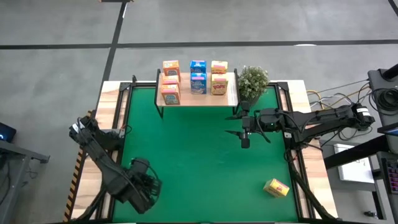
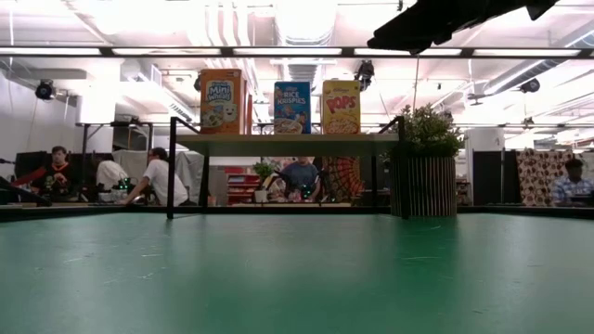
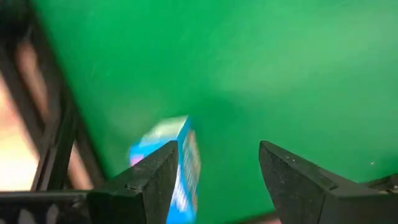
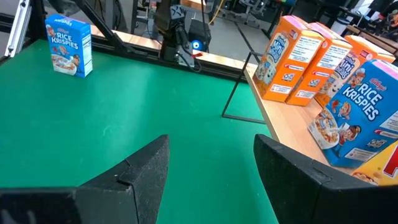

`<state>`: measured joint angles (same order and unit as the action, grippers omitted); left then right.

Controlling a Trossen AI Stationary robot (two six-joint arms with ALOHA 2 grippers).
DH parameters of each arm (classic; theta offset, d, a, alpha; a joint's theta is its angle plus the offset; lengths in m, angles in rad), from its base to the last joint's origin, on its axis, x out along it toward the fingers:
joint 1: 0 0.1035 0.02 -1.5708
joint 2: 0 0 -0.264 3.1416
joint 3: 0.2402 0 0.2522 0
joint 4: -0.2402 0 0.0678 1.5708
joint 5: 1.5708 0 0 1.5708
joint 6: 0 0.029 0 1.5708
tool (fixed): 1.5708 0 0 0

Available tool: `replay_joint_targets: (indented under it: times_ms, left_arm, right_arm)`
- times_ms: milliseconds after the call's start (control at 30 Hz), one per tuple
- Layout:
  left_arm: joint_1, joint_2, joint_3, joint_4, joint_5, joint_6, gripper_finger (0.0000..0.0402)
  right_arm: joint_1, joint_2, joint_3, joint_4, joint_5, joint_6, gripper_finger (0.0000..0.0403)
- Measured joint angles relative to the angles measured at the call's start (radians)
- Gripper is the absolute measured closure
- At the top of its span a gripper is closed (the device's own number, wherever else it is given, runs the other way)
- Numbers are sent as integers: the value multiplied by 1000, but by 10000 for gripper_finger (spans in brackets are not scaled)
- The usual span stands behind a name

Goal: Stack cereal on shelf
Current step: Put the blue cereal box on the shelf

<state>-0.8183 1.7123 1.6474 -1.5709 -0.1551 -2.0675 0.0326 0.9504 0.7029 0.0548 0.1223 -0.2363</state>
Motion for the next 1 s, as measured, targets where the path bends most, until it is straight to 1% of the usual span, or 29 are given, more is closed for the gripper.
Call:
replay_joint_targets:
  times_ms: [33,100,233,367,467,633,1000]
  left_arm:
    - [-8,0,-1,0,37,-34,191]
    - [-38,2,-5,7,70,-86,180]
    - [-110,3,-20,2,70,-216,146]
    - [-177,3,-61,12,69,-331,120]
    - [-199,3,-100,49,76,-338,115]
    - [-196,4,-161,82,68,-325,116]
    - [-197,4,-244,175,62,-310,138]
  right_arm:
    - [0,0,0,0,0,0,179]
    - [0,0,0,0,0,-1,179]
    - [0,0,0,0,0,0,179]
    - [0,0,0,0,0,0,179]
    - [0,0,0,0,0,0,179]
    - [0,0,0,0,0,0,179]
    - [0,0,0,0,0,0,179]
